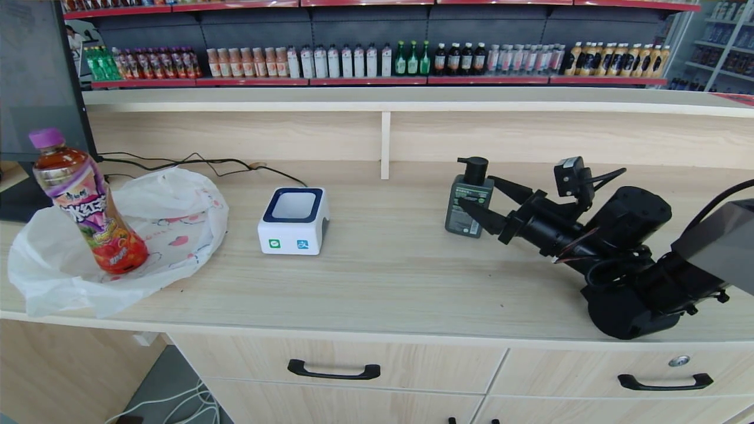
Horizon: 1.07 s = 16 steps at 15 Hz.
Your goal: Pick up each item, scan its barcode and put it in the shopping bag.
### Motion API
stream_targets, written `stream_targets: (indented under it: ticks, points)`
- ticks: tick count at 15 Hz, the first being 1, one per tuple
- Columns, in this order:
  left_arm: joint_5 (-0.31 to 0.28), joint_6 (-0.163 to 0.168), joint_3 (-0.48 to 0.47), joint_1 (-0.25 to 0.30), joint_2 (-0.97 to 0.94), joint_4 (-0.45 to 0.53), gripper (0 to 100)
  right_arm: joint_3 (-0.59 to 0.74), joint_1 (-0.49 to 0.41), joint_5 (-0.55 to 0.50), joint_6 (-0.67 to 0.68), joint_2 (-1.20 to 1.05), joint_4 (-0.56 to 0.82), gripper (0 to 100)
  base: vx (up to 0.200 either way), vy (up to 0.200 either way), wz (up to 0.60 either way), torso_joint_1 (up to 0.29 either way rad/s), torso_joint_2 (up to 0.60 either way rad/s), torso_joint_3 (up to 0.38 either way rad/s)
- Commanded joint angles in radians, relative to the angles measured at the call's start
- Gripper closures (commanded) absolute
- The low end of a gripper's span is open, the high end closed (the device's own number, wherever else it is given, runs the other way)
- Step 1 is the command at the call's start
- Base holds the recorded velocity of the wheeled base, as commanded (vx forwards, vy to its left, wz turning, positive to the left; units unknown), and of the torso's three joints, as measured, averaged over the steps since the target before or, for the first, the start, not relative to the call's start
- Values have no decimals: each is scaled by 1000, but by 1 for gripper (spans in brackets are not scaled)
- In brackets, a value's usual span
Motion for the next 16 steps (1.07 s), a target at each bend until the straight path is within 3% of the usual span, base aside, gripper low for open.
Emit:
stream_targets:
  ticks: [1,4,8,16]
  points:
    - [-3,18,0,-1,0,0,0,6,-1,13,3,11,-1,0,0,0,0,0,0,0]
    - [-5,29,0,0,0,0,0,14,4,51,10,13,-1,0,0,0,0,0,0,0]
    - [-5,29,0,0,0,0,0,-32,3,81,7,-22,141,0,0,0,0,0,0,0]
    - [-5,31,0,0,0,0,0,-129,16,71,-22,-18,259,0,0,0,0,0,0,0]
